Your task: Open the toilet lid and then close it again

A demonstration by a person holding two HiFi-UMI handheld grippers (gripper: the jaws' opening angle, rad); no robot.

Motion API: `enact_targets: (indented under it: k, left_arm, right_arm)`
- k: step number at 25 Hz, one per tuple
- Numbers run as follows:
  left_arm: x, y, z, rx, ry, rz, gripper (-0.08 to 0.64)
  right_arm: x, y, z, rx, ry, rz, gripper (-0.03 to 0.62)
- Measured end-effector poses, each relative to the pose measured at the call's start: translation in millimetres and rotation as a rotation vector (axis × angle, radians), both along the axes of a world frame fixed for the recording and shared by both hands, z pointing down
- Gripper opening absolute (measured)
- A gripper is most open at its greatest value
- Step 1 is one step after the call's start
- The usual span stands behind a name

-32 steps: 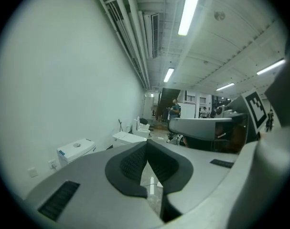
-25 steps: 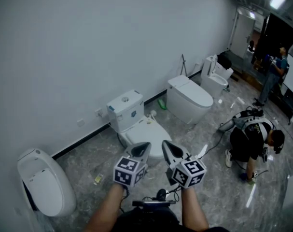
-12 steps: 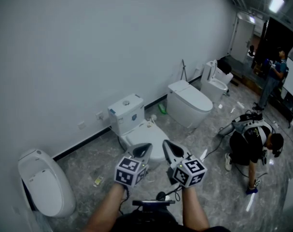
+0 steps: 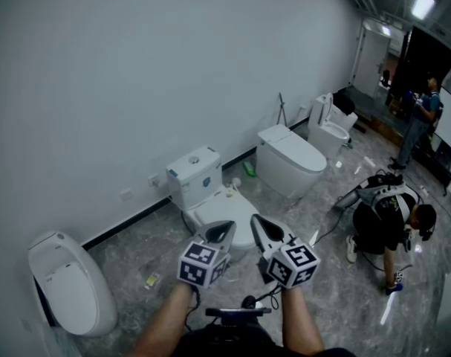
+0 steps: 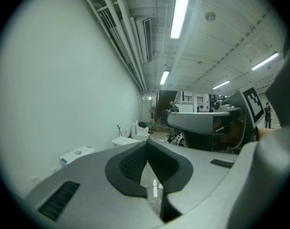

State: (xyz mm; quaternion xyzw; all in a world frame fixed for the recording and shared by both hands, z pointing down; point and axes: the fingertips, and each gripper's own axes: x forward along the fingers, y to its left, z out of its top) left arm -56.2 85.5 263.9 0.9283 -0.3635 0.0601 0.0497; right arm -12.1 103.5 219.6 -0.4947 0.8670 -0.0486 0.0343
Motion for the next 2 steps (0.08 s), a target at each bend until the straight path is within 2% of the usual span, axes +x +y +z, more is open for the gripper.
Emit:
enact_targets:
  k: [2]
  left_arm:
    - [-2.3,-1.2,-0.9,0.002,0.003,-0.001,0.008]
  right_arm:
    - [-2.2,-0.7,-3.9,0.01,0.0,0.0,0.009]
